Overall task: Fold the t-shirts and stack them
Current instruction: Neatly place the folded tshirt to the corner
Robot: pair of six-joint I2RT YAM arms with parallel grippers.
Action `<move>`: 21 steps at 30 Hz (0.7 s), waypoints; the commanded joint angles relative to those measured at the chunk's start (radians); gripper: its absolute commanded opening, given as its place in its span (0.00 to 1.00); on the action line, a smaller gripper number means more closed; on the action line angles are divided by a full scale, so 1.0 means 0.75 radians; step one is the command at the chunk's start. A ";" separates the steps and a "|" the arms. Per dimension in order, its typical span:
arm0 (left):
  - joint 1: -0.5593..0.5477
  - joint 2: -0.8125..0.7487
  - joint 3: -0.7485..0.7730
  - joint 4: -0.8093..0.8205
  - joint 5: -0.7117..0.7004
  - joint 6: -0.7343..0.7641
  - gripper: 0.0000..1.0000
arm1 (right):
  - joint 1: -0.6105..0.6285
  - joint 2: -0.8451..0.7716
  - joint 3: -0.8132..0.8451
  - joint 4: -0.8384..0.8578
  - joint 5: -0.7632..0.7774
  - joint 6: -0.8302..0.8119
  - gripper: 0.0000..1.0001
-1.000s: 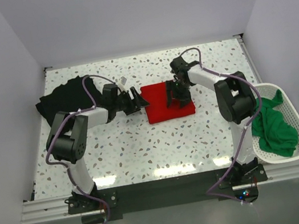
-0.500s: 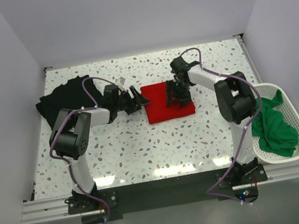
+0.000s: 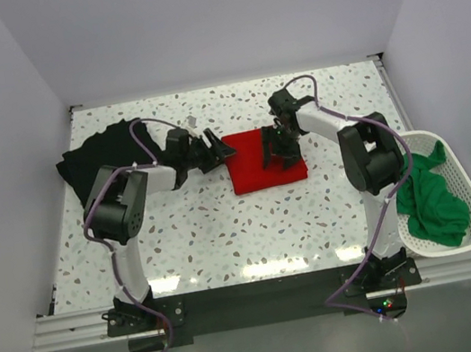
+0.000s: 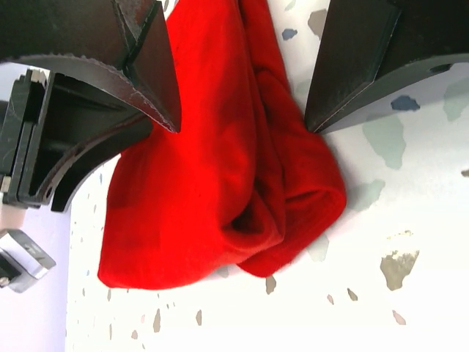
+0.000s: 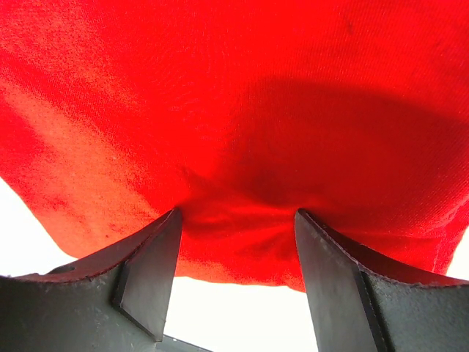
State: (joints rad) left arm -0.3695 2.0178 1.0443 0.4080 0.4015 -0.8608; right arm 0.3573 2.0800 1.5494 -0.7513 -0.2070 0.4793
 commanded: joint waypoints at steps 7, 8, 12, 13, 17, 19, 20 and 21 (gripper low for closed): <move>-0.082 0.152 0.076 -0.276 -0.138 0.021 0.74 | 0.000 0.037 -0.016 0.026 -0.025 0.001 0.67; -0.100 0.163 0.092 -0.284 -0.141 0.021 0.73 | 0.000 0.037 -0.014 0.028 -0.029 0.003 0.67; -0.147 0.177 0.131 -0.331 -0.149 0.023 0.67 | 0.000 0.037 -0.020 0.036 -0.039 0.005 0.67; -0.156 0.175 0.139 -0.343 -0.163 0.023 0.62 | -0.002 0.037 -0.021 0.038 -0.039 0.005 0.67; -0.178 0.181 0.203 -0.462 -0.228 0.051 0.42 | 0.000 0.033 -0.027 0.042 -0.045 0.007 0.67; -0.178 0.177 0.223 -0.542 -0.294 0.076 0.21 | 0.000 0.025 -0.029 0.043 -0.049 0.007 0.67; -0.178 0.167 0.240 -0.586 -0.314 0.086 0.15 | 0.000 0.023 -0.027 0.038 -0.053 0.005 0.67; -0.178 0.159 0.248 -0.625 -0.333 0.111 0.06 | 0.000 0.015 -0.025 0.034 -0.053 0.003 0.67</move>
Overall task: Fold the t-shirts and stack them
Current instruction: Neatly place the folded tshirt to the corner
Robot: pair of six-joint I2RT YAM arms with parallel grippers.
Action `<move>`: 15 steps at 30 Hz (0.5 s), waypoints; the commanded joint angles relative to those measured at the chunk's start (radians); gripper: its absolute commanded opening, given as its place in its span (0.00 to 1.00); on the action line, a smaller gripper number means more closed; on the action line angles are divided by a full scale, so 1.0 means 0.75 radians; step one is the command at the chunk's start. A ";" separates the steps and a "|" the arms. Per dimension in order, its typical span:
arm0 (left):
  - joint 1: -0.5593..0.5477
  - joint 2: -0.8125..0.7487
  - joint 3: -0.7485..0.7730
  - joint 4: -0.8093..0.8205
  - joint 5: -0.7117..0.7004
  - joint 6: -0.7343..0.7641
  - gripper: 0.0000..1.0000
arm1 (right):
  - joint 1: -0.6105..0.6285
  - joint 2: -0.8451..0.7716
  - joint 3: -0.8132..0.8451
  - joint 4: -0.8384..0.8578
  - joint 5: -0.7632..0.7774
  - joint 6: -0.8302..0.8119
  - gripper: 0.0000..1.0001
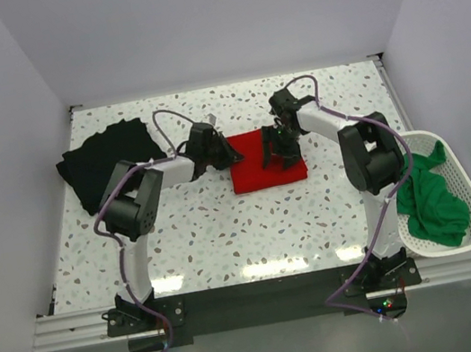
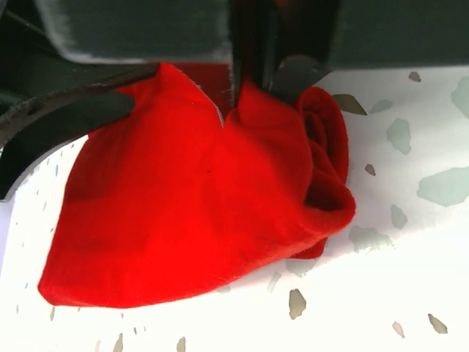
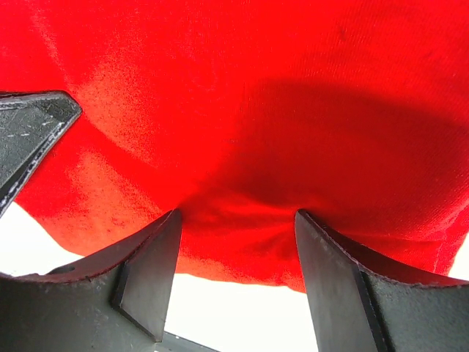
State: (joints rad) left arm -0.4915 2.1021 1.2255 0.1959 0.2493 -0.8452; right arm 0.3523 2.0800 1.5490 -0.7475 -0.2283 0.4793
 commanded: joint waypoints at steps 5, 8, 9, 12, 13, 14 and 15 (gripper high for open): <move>-0.013 -0.009 0.112 -0.482 -0.283 0.204 0.00 | 0.007 -0.016 0.002 -0.016 -0.013 -0.023 0.68; -0.013 -0.031 0.221 -0.611 -0.430 0.343 0.00 | 0.007 -0.043 0.017 -0.042 0.002 -0.040 0.69; -0.013 -0.033 0.249 -0.682 -0.469 0.414 0.00 | 0.005 -0.051 0.017 -0.048 0.008 -0.044 0.69; -0.011 -0.050 0.327 -0.788 -0.592 0.537 0.00 | 0.007 -0.078 0.009 -0.055 0.012 -0.044 0.69; -0.009 -0.058 0.334 -0.801 -0.637 0.568 0.00 | 0.005 -0.084 0.005 -0.055 0.010 -0.044 0.69; -0.007 -0.078 0.340 -0.809 -0.653 0.599 0.00 | 0.007 -0.090 -0.002 -0.055 0.010 -0.046 0.69; -0.005 -0.089 0.340 -0.826 -0.670 0.666 0.00 | 0.005 -0.098 -0.010 -0.055 0.008 -0.044 0.69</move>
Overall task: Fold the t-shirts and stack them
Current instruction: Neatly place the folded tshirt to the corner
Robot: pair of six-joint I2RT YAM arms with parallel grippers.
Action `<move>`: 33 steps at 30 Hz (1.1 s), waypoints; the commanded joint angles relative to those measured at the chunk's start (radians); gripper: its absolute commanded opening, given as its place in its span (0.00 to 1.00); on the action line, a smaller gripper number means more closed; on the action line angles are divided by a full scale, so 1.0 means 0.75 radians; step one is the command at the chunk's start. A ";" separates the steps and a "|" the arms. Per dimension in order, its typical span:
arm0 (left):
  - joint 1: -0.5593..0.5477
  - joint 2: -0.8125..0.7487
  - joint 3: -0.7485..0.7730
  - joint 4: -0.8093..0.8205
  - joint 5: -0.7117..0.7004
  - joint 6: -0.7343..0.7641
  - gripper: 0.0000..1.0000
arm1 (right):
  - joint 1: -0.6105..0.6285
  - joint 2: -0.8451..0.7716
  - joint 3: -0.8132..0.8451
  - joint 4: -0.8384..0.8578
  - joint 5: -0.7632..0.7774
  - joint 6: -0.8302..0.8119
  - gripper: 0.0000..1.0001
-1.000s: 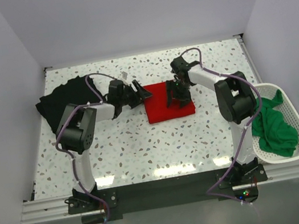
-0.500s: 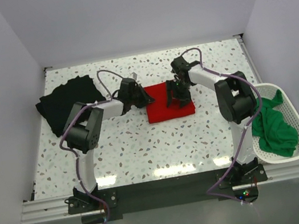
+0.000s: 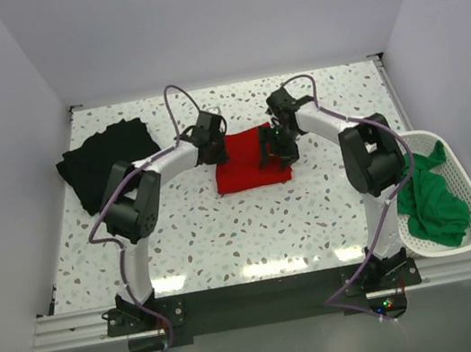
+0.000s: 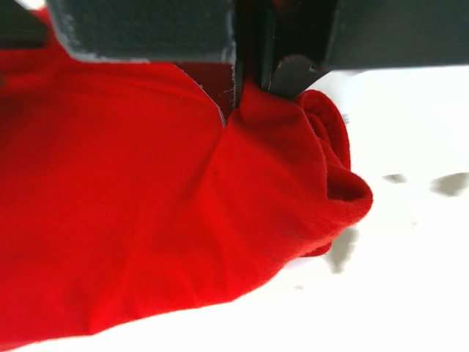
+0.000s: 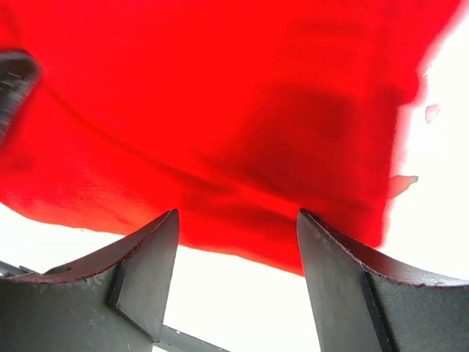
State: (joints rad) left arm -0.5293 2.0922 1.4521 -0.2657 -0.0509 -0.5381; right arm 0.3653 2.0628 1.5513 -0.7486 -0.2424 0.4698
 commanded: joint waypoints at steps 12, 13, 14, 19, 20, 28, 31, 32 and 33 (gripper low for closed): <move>0.104 -0.233 0.078 -0.335 -0.595 0.607 0.00 | -0.013 -0.151 -0.107 -0.029 0.018 -0.019 0.69; 0.121 -0.243 0.085 -0.343 -0.603 0.619 0.00 | -0.010 -0.171 -0.115 -0.029 0.021 -0.017 0.69; 0.129 -0.263 0.101 -0.349 -0.603 0.633 0.00 | -0.012 -0.179 -0.119 -0.029 0.021 -0.017 0.69; 0.172 -0.315 0.158 -0.404 -0.568 0.674 0.00 | -0.013 -0.218 -0.182 -0.020 0.016 -0.013 0.69; 0.180 -0.319 0.187 -0.419 -0.560 0.679 0.00 | -0.010 -0.228 -0.193 -0.014 0.016 -0.007 0.69; 0.239 -0.313 0.350 -0.582 -0.509 0.709 0.00 | -0.012 -0.257 -0.234 -0.014 0.012 -0.003 0.69; 0.260 -0.309 0.422 -0.627 -0.507 0.746 0.00 | -0.010 -0.267 -0.240 -0.016 0.012 -0.001 0.69; 0.266 -0.309 0.461 -0.638 -0.507 0.750 0.00 | -0.010 -0.271 -0.242 -0.016 0.012 0.002 0.69; 0.270 -0.307 0.483 -0.660 -0.505 0.758 0.00 | -0.010 -0.272 -0.246 -0.016 0.012 0.002 0.69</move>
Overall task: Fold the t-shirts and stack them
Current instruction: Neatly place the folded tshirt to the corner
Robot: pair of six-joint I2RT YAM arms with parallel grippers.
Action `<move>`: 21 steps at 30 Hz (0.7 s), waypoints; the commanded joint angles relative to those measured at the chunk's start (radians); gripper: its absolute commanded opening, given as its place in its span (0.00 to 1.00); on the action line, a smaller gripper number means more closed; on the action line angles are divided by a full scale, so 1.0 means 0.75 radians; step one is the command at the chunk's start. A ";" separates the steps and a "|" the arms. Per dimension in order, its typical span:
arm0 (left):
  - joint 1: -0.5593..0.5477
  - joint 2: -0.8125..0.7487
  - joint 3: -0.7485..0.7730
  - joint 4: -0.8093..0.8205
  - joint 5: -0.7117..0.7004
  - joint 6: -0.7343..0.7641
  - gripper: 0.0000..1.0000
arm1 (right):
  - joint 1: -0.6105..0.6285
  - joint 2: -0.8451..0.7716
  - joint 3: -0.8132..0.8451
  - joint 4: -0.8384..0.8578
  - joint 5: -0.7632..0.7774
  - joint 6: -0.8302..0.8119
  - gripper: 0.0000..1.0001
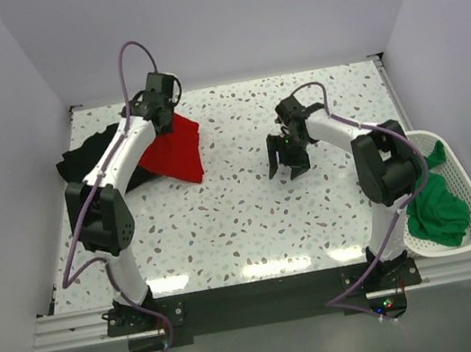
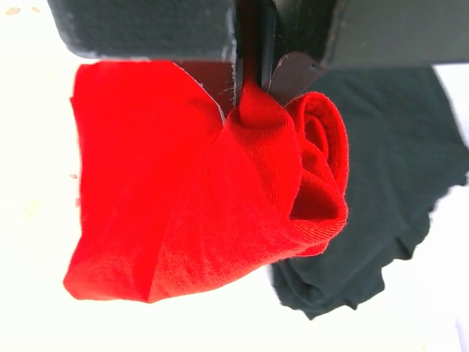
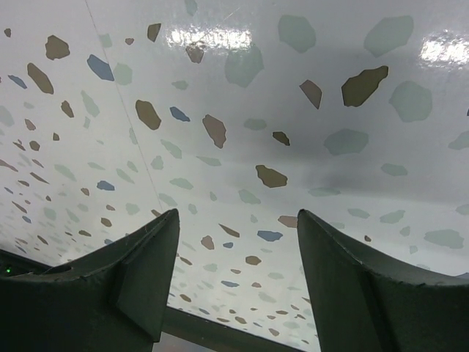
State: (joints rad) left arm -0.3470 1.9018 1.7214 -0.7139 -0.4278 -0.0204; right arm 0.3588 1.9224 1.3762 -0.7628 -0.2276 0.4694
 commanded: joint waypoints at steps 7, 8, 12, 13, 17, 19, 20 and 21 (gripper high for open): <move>0.074 -0.061 0.282 -0.126 0.014 0.101 0.00 | -0.002 -0.095 -0.023 0.003 -0.007 0.004 0.69; 0.078 -0.061 0.294 -0.136 0.018 0.103 0.00 | -0.004 -0.097 -0.023 0.001 -0.007 0.006 0.69; 0.099 -0.065 0.343 -0.155 0.020 0.091 0.00 | -0.004 -0.095 -0.023 0.000 -0.009 0.006 0.69; 0.107 -0.073 0.355 -0.153 0.014 0.089 0.00 | -0.004 -0.095 -0.023 0.000 -0.010 0.004 0.69; 0.123 -0.083 0.386 -0.148 -0.004 0.095 0.00 | -0.004 -0.090 -0.027 0.007 -0.018 0.010 0.69; 0.139 -0.088 0.409 -0.155 -0.012 0.097 0.00 | -0.002 -0.088 -0.029 0.013 -0.022 0.014 0.69; 0.146 -0.092 0.409 -0.155 -0.017 0.093 0.00 | -0.004 -0.088 -0.033 0.013 -0.024 0.012 0.69; 0.156 -0.098 0.409 -0.153 -0.019 0.089 0.00 | -0.002 -0.088 -0.031 0.015 -0.026 0.014 0.69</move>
State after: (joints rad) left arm -0.2565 1.9015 1.9709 -0.8371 -0.4171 0.0235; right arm 0.3588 1.9022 1.3632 -0.7620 -0.2279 0.4713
